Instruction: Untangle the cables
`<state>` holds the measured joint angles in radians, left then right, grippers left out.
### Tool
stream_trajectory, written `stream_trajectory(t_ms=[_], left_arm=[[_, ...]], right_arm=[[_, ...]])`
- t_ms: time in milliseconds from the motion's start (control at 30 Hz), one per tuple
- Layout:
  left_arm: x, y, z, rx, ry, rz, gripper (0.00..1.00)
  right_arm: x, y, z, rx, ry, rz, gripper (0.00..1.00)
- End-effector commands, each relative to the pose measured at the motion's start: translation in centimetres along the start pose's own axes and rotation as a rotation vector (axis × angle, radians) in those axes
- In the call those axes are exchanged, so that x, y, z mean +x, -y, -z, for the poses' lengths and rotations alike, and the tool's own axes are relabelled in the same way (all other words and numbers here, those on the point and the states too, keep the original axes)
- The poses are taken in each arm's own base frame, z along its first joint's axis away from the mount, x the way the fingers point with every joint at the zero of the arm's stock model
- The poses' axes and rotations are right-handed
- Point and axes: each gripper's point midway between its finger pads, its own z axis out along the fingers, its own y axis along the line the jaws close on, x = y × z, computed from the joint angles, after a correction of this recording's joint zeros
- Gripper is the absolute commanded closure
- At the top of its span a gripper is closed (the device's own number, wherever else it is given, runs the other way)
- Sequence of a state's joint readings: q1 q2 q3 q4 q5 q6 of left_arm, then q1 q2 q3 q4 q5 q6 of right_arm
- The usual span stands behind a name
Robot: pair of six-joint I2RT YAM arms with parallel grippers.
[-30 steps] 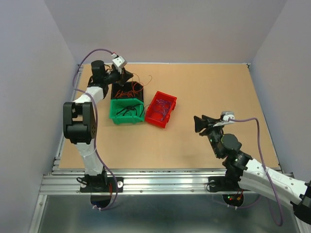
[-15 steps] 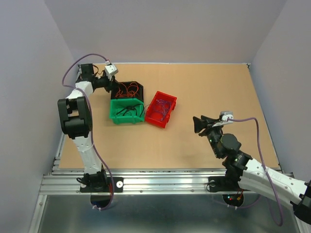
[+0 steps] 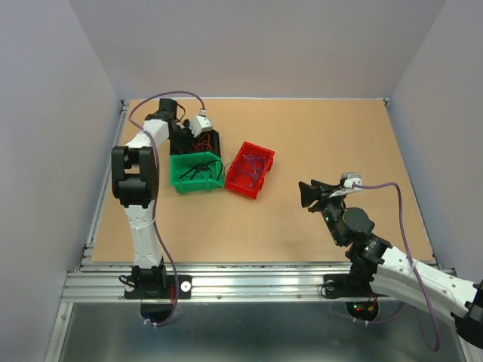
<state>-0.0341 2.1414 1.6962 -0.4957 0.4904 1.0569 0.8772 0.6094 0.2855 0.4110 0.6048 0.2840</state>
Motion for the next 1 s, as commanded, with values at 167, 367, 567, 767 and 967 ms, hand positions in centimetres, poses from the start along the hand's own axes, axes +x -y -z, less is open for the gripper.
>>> stream_trajectory(t_ms=[167,367,567,767,967], left_arm=[[1.5,-0.3,-2.6,-0.017,-0.267,0.023,1.00],[0.2,-0.5,-2.2,-0.077,-0.222,-0.003,0.78],[-3.7,-2.4,1.1,-0.159,-0.141,-0.013,0.64],[-7.1,-2.5,3.8,-0.198,-0.076,-0.055,0.52],[-8.0,-2.4,4.7,-0.221,-0.104,-0.071,0.42]], right_arm=[[-3.1,-1.4,-0.1,-0.039,0.064,-0.054,0.50],[-3.0,-1.3,-0.1,-0.036,0.058,-0.052,0.50],[-3.0,-1.1,-0.1,-0.023,0.058,-0.047,0.50],[-3.0,-0.6,0.2,-0.006,0.062,-0.045,0.50],[-3.7,-0.2,0.8,-0.009,0.081,-0.058,0.50]])
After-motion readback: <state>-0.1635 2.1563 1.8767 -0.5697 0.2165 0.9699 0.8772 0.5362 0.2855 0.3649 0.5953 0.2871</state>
